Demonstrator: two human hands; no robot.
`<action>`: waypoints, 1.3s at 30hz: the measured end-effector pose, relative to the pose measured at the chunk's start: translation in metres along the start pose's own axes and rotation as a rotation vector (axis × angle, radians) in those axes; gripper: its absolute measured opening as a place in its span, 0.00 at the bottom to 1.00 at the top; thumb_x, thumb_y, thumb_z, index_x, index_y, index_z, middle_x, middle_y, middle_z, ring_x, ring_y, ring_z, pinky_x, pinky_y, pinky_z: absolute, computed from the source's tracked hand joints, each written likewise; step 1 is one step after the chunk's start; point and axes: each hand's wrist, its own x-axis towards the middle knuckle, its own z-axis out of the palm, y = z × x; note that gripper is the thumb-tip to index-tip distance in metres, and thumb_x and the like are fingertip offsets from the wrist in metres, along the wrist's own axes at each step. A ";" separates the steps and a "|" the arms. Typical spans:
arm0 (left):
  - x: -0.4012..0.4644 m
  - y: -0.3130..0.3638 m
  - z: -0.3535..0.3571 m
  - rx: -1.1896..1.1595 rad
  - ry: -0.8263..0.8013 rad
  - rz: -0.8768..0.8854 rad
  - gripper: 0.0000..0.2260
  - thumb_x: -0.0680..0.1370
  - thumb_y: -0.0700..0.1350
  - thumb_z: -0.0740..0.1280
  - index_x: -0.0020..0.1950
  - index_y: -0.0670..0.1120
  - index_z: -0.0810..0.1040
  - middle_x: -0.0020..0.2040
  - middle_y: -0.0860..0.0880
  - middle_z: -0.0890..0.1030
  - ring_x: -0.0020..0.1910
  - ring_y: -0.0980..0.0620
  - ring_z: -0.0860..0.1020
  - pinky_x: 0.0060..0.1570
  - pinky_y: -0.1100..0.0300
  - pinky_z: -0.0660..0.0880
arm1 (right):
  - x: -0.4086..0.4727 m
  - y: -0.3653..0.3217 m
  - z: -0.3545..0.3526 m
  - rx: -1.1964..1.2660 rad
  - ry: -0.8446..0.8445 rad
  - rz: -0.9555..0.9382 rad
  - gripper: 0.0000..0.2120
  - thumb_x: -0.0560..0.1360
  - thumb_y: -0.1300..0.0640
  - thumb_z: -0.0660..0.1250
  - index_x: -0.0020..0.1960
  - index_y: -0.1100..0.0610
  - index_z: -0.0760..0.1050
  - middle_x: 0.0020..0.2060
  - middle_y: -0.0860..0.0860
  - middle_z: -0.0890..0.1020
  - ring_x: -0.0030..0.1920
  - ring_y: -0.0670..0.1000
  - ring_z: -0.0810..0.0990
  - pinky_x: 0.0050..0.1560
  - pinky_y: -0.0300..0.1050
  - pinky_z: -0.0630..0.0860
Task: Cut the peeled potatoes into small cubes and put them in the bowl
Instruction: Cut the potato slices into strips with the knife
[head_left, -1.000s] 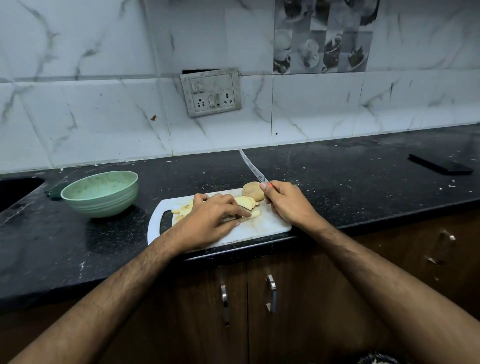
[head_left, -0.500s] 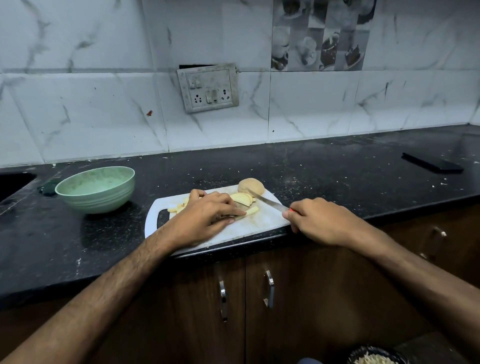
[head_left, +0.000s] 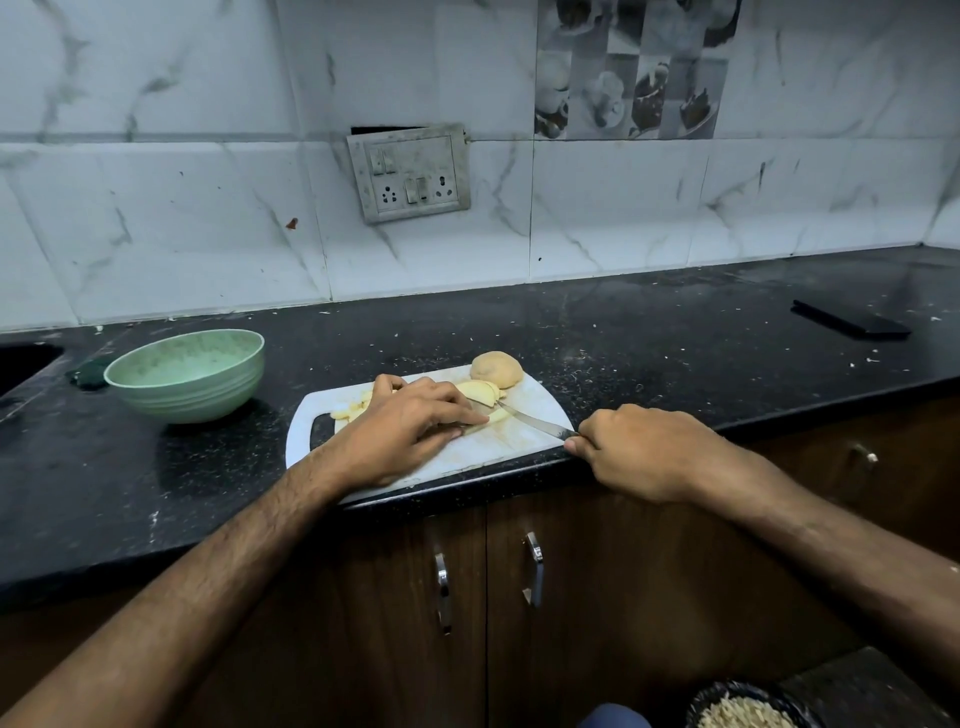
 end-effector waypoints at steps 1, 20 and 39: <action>0.000 0.000 0.000 0.002 0.004 0.002 0.13 0.83 0.50 0.65 0.66 0.62 0.79 0.60 0.63 0.79 0.61 0.61 0.73 0.56 0.49 0.60 | 0.002 -0.001 -0.002 0.020 -0.033 0.007 0.15 0.83 0.43 0.51 0.49 0.51 0.69 0.55 0.54 0.80 0.54 0.58 0.78 0.47 0.51 0.68; -0.002 -0.003 0.001 0.008 0.099 0.056 0.11 0.80 0.49 0.70 0.60 0.60 0.83 0.57 0.64 0.81 0.56 0.61 0.75 0.50 0.54 0.56 | -0.012 -0.009 -0.021 -0.091 0.056 -0.021 0.18 0.83 0.43 0.50 0.54 0.52 0.74 0.55 0.54 0.80 0.55 0.58 0.79 0.47 0.51 0.69; -0.004 -0.007 0.004 0.013 0.170 0.058 0.08 0.78 0.50 0.71 0.55 0.60 0.85 0.51 0.65 0.83 0.53 0.61 0.75 0.51 0.55 0.56 | -0.012 -0.015 -0.022 -0.146 0.068 -0.027 0.18 0.84 0.44 0.50 0.56 0.53 0.74 0.55 0.54 0.80 0.54 0.59 0.79 0.46 0.51 0.69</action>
